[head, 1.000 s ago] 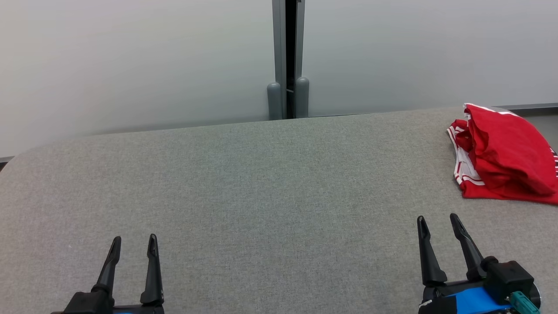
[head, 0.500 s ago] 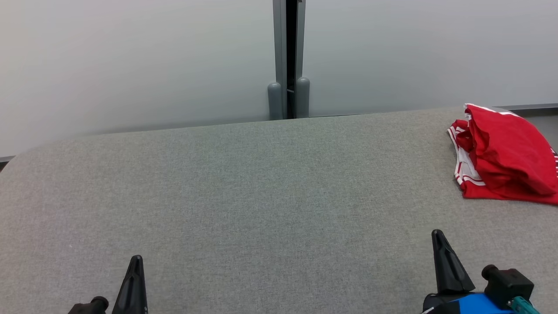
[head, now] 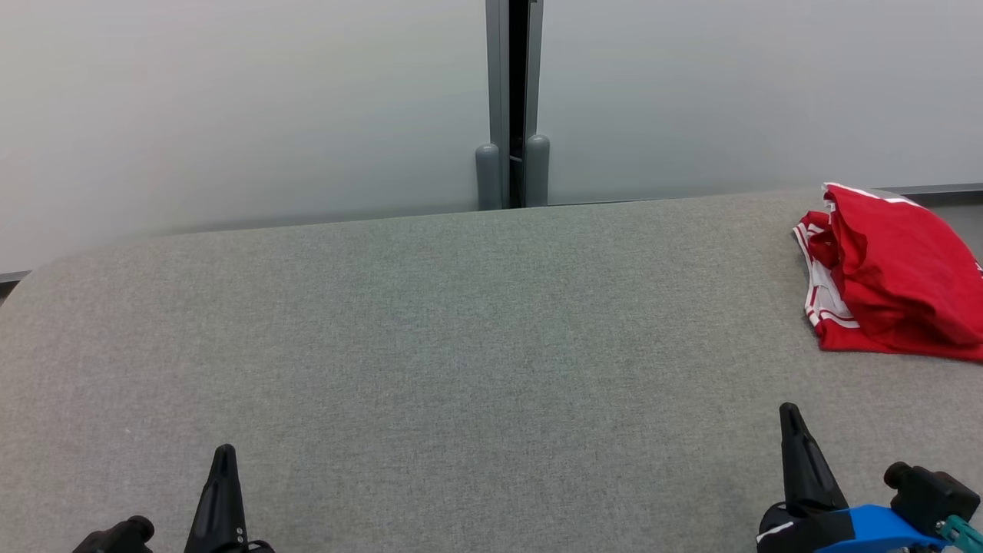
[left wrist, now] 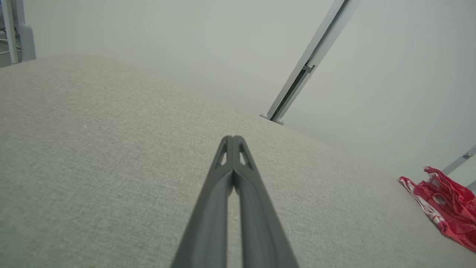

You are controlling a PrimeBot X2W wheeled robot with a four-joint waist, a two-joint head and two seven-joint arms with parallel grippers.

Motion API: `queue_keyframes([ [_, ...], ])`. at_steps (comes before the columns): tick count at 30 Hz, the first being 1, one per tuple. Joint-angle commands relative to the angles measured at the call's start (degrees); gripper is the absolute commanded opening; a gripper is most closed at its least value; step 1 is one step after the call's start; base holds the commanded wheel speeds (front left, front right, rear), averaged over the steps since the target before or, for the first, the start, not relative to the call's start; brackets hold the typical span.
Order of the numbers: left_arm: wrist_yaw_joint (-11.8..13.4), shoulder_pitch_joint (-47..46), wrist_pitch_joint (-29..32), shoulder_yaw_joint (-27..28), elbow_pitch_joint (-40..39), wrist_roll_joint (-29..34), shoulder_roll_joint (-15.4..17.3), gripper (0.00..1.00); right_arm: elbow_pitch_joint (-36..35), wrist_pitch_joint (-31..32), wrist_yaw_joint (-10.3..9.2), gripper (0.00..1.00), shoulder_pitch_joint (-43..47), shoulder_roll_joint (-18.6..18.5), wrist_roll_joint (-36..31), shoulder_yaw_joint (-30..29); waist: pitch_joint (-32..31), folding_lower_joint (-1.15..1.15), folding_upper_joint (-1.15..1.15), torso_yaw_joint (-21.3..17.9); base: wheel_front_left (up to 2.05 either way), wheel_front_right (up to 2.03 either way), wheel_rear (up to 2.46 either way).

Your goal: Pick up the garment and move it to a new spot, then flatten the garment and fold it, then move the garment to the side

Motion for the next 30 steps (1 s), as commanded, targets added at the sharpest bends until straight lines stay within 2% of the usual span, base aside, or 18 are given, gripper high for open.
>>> queue_keyframes([
  [1,-0.4,-1.6,0.5,0.5,-0.7,-2.3,0.4,0.00,-0.7,0.4,0.00,0.00,-1.7,0.0,2.4,-0.4,0.0,0.00,0.00,0.0,0.00,0.00,0.00],
  [30,-2.2,-4.3,6.6,2.7,0.2,-25.9,0.7,0.00,-0.1,6.5,0.00,0.00,-3.8,0.0,26.9,-2.4,0.2,0.00,0.00,0.8,0.00,0.00,0.00],
])
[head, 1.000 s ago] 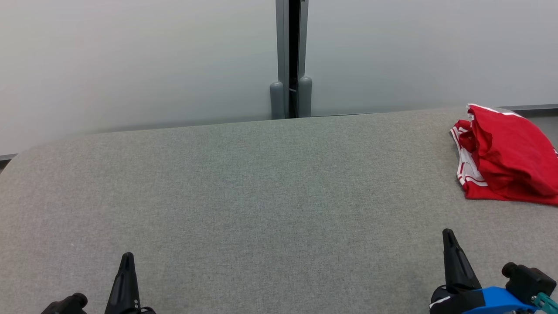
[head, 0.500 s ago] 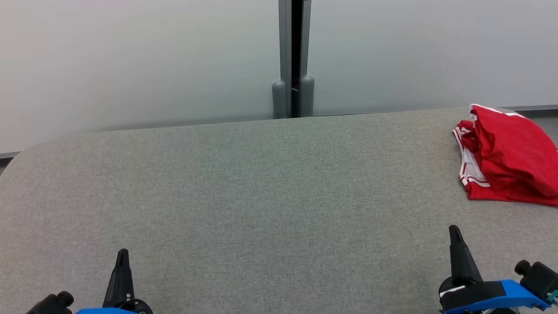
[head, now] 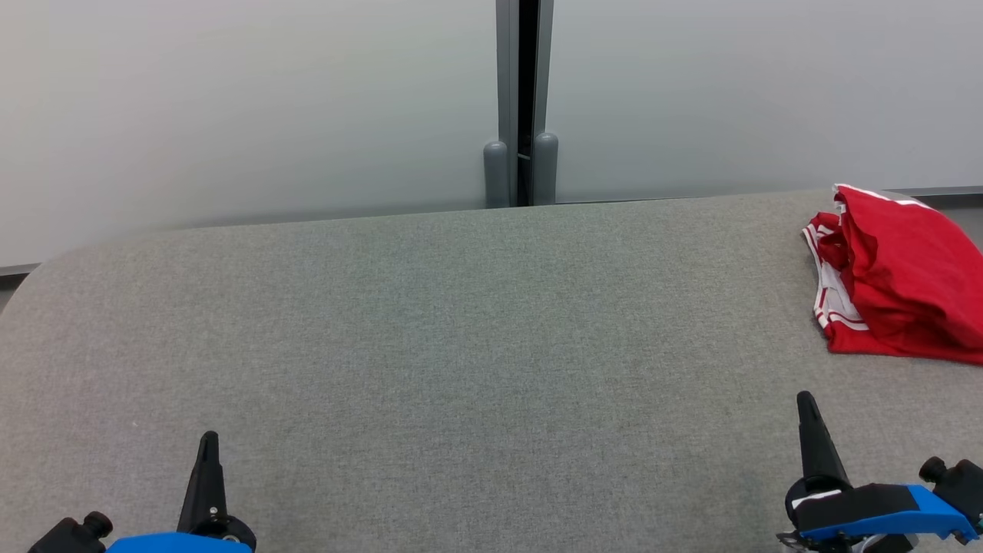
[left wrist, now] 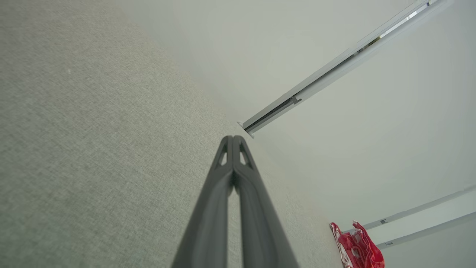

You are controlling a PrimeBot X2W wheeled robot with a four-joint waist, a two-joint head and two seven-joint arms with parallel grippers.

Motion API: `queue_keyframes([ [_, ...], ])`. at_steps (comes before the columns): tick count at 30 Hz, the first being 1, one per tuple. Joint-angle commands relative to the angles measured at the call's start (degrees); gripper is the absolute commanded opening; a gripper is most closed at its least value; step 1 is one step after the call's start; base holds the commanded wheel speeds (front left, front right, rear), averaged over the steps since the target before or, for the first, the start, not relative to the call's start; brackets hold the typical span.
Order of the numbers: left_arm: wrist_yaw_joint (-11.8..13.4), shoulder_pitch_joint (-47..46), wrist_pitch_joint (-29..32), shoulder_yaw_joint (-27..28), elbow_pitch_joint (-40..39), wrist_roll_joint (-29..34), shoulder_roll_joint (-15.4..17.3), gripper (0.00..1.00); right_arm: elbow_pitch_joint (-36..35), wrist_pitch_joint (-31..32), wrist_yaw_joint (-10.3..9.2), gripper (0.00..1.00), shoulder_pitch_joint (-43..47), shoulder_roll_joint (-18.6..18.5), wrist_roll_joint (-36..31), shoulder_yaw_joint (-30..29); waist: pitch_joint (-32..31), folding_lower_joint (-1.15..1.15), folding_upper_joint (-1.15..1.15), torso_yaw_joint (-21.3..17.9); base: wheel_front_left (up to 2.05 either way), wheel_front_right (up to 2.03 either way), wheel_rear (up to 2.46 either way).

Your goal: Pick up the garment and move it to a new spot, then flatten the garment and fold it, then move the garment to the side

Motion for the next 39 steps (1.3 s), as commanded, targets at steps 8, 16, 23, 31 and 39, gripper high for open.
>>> queue_keyframes([
  [8,-0.8,-2.1,1.7,0.9,-0.2,-6.6,0.6,0.00,-0.3,1.8,0.01,0.00,-1.8,0.1,6.9,-0.8,0.1,0.00,0.00,0.2,0.00,0.00,0.00],
  [16,-1.2,-2.7,3.0,1.3,-0.1,-11.6,0.6,0.00,-0.2,3.1,0.01,0.00,-2.2,0.1,12.1,-1.2,0.1,0.00,0.00,0.4,0.00,0.00,0.00],
  [23,-1.5,-3.1,4.0,1.7,0.1,-15.6,0.6,0.00,-0.1,4.1,0.01,0.00,-2.6,0.1,16.3,-1.6,0.2,0.00,0.00,0.6,0.00,0.00,0.00],
  [31,-1.8,-3.5,5.0,2.0,0.3,-19.5,0.7,0.00,0.0,5.1,0.01,0.00,-2.9,0.2,20.2,-1.9,0.2,0.00,0.00,0.8,0.00,0.00,0.00],
  [39,-2.2,-4.1,6.4,2.5,0.5,-24.6,0.7,0.00,0.2,6.5,0.00,0.00,-3.3,0.2,25.4,-2.4,0.3,0.00,0.00,1.0,0.00,0.00,0.00],
])
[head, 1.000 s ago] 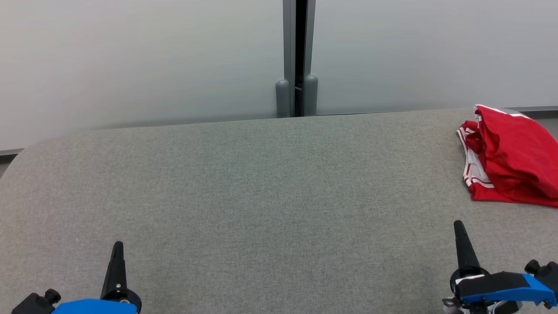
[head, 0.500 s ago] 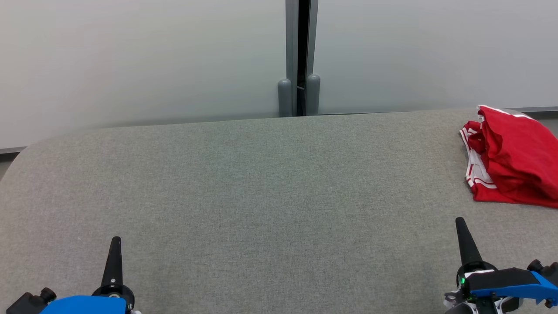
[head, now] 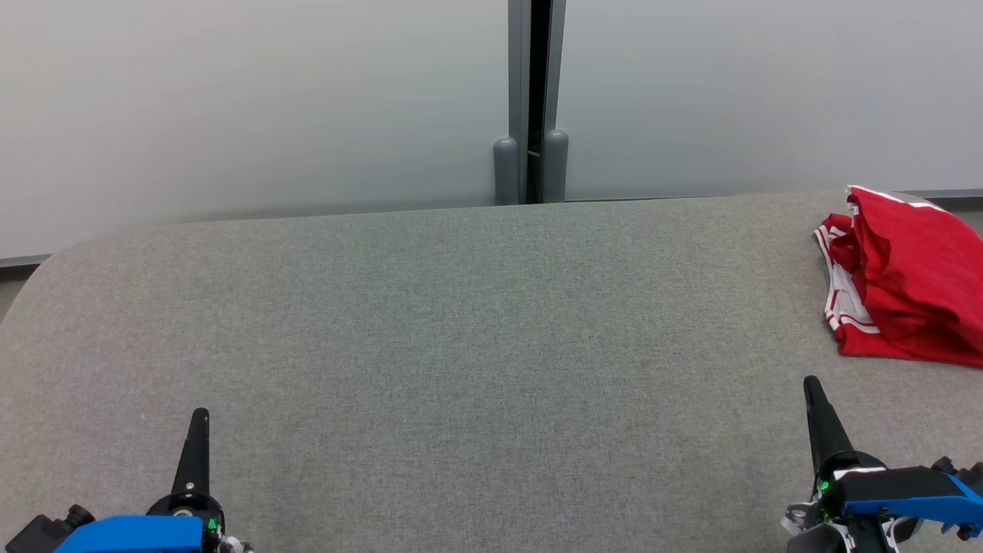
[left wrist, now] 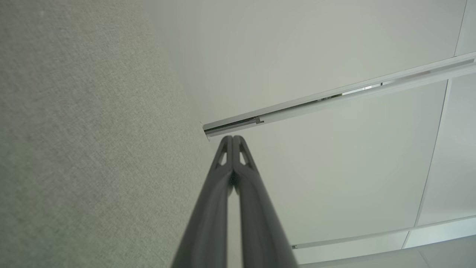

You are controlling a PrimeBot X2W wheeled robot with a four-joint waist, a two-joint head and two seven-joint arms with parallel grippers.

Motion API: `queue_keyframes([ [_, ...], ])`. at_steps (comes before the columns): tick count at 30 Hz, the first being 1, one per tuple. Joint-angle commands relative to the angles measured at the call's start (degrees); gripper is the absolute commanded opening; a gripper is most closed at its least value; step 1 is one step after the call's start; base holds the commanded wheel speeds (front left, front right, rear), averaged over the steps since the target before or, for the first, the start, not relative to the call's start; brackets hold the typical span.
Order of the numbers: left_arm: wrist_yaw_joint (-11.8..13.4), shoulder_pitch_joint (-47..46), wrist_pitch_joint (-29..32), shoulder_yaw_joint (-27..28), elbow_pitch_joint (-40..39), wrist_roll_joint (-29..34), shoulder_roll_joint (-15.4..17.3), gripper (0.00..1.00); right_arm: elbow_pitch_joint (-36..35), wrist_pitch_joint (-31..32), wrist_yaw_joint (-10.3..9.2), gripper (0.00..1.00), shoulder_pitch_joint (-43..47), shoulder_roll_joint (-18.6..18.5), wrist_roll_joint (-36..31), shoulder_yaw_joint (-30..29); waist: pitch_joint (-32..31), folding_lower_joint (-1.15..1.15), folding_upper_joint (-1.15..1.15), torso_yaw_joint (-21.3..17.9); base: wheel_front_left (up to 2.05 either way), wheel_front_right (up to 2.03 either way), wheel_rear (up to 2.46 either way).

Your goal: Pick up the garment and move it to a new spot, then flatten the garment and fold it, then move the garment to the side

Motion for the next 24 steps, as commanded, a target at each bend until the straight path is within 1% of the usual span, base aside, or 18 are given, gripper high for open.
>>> queue_keyframes([
  [1,-0.3,-1.2,0.3,0.3,-0.2,-1.2,0.4,0.00,-0.2,0.4,0.00,0.00,-0.9,0.2,1.2,-0.3,0.0,0.00,0.00,0.0,0.00,0.00,0.00],
  [24,-1.2,-2.1,3.0,1.3,0.3,-11.5,0.5,0.00,0.1,3.1,0.00,0.00,-1.9,0.3,11.8,-1.2,0.2,0.00,0.00,0.6,0.00,0.00,0.00],
])
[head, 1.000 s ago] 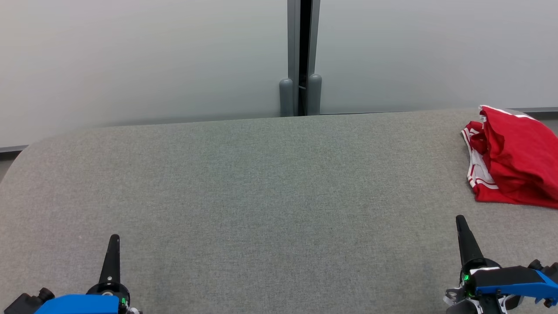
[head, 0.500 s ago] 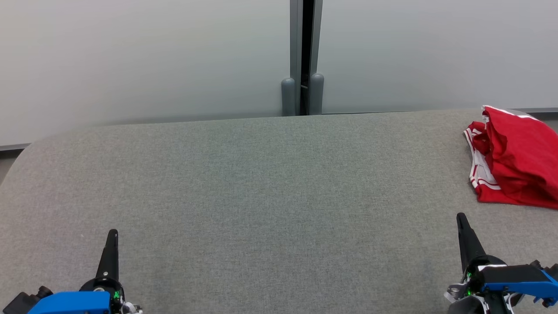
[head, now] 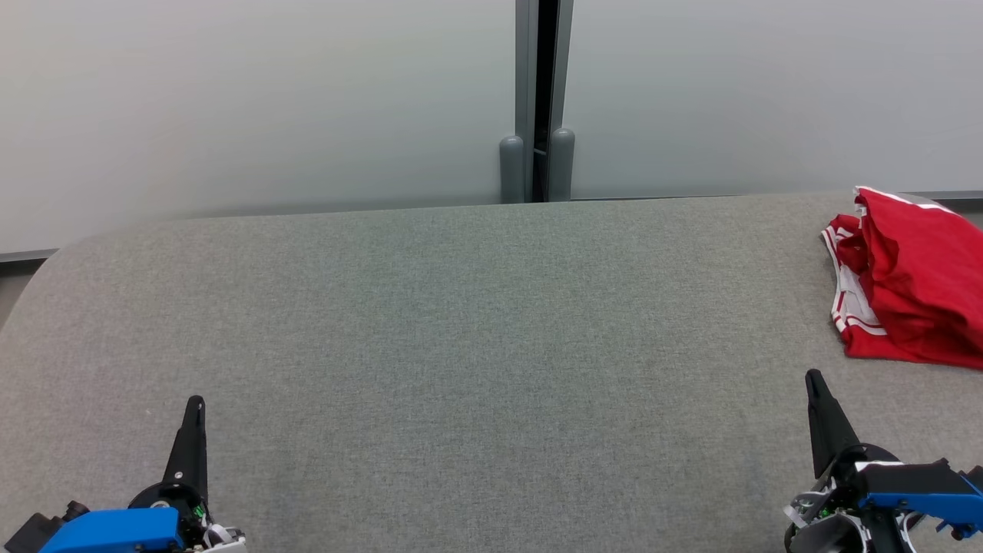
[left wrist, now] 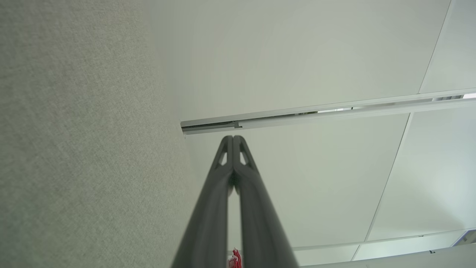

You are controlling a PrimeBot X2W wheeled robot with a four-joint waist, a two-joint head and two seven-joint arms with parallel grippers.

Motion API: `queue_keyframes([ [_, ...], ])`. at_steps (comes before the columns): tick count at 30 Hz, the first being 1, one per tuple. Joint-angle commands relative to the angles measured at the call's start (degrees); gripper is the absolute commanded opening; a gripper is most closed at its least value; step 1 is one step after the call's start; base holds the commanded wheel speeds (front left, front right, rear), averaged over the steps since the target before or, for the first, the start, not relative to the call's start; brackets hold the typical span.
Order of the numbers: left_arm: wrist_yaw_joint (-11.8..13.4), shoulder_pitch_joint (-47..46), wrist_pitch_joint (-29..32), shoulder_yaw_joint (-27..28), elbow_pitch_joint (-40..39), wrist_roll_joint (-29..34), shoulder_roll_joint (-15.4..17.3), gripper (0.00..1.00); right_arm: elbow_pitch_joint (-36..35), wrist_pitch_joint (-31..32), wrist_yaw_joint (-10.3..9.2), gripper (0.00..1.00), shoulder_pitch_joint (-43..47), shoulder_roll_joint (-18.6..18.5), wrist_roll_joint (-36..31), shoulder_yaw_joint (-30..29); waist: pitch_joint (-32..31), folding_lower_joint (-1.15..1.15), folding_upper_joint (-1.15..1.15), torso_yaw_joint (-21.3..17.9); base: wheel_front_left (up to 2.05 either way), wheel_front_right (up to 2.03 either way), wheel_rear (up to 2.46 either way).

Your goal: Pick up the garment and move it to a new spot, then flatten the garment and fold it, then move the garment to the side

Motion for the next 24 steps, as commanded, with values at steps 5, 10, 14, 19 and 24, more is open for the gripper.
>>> queue_keyframes([
  [5,-0.5,-0.9,0.7,0.6,0.1,-2.7,0.4,0.00,0.0,0.7,0.00,0.00,-1.1,0.3,2.9,-0.3,0.0,0.00,0.00,0.1,0.00,0.00,0.00],
  [10,-0.8,-1.2,1.3,0.7,0.2,-4.6,0.4,0.00,0.1,1.3,0.00,0.00,-1.2,0.3,4.8,-0.6,0.1,0.00,0.00,0.3,0.00,0.00,0.00],
  [14,-0.9,-1.2,1.6,0.8,0.2,-5.4,0.4,0.00,0.2,1.5,0.00,0.00,-1.3,0.3,5.6,-0.6,0.1,0.00,0.00,0.3,0.00,0.00,0.00],
  [19,-0.9,-1.2,1.6,0.8,0.2,-5.4,0.4,0.00,0.2,1.5,0.00,0.00,-1.3,0.3,5.6,-0.6,0.1,0.00,0.00,0.3,0.00,0.00,0.00],
  [24,-0.9,-1.2,1.6,0.8,0.2,-5.4,0.4,0.00,0.2,1.5,0.00,0.00,-1.3,0.4,5.6,-0.7,0.1,0.00,0.00,0.3,0.00,0.00,0.00],
])
